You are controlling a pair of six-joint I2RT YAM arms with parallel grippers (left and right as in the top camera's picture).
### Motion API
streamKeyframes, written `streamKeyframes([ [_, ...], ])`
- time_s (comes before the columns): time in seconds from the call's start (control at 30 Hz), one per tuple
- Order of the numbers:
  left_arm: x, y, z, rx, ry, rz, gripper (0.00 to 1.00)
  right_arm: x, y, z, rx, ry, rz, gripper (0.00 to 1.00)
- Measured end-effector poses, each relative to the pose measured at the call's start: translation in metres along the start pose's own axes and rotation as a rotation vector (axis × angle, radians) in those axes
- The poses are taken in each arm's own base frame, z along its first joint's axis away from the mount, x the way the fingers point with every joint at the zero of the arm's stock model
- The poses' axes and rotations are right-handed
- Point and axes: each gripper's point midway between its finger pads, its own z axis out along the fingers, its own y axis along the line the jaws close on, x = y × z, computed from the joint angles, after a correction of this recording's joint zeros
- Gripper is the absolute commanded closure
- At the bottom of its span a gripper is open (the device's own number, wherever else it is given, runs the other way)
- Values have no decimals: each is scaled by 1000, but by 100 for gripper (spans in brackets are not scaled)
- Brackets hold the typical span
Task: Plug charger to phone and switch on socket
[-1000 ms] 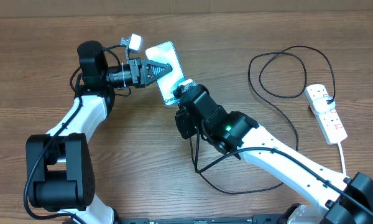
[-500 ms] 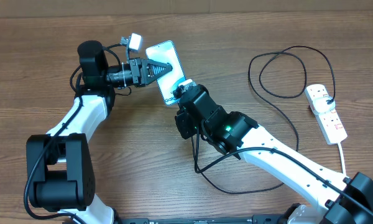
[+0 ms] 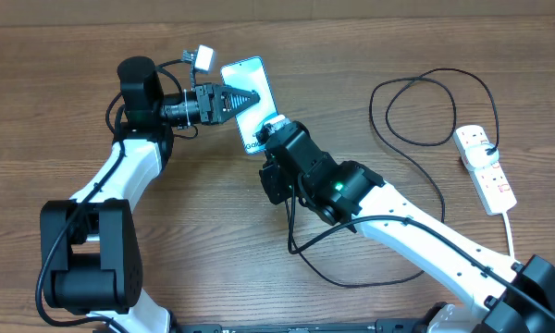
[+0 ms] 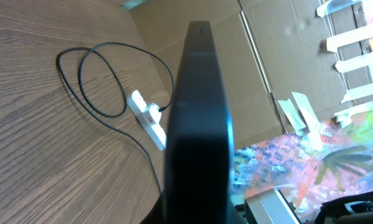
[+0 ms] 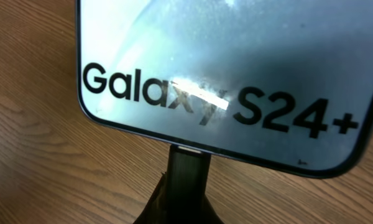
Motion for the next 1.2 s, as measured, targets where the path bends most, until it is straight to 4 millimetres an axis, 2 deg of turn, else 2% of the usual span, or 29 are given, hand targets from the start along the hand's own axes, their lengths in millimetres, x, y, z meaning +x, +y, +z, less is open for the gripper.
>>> streamKeyframes([
  [0.1, 2, -2, 2, 7, 9, 1, 96, 2, 0, -3, -6, 22, 3, 95],
  [0.13, 2, -2, 3, 9, 12, 1, 96, 4, 0, -3, -9, 36, 3, 92],
  [0.17, 3, -3, 4, 11, 18, 1, 96, 5, 0, -4, -9, 41, 3, 86],
  [0.2, 4, -3, 6, 12, 21, 0, 96, 7, 1, -5, -18, 53, 3, 76],
  [0.23, 5, -3, 7, 11, 21, 1, 96, 8, 2, -6, -25, 63, 11, 61],
  [0.37, 10, -3, 15, 12, 35, -3, 96, 4, 6, -13, -39, 75, -1, 46],
  [0.47, 17, -1, 23, 10, 50, -3, 96, 6, 3, -20, -29, 101, -1, 24],
  [0.53, 20, 9, 24, -25, 40, -44, 96, 11, 1, -21, -21, 123, 1, 11],
  [0.63, 34, 42, 22, -162, 18, -220, 96, 14, -2, -27, -14, 133, 12, 0],
  [0.77, 72, 86, 15, -392, 38, -410, 96, 10, -24, -58, 17, 110, 94, 0],
  [0.83, 87, 95, 19, -462, 66, -412, 96, 8, -40, -82, 42, 83, 137, 0],
  [1.0, 111, 95, 37, -497, 169, -294, 96, 26, -70, -117, 118, 110, 242, 0],
  [1.07, 127, 98, 34, -532, 229, -280, 96, 37, -89, -126, 188, 137, 322, 0],
  [1.1, 137, 103, 28, -574, 263, -276, 96, 38, -94, -127, 205, 140, 339, 0],
  [1.2, 151, 115, 13, -674, 316, -245, 96, 42, -107, -131, 254, 142, 394, 0],
])
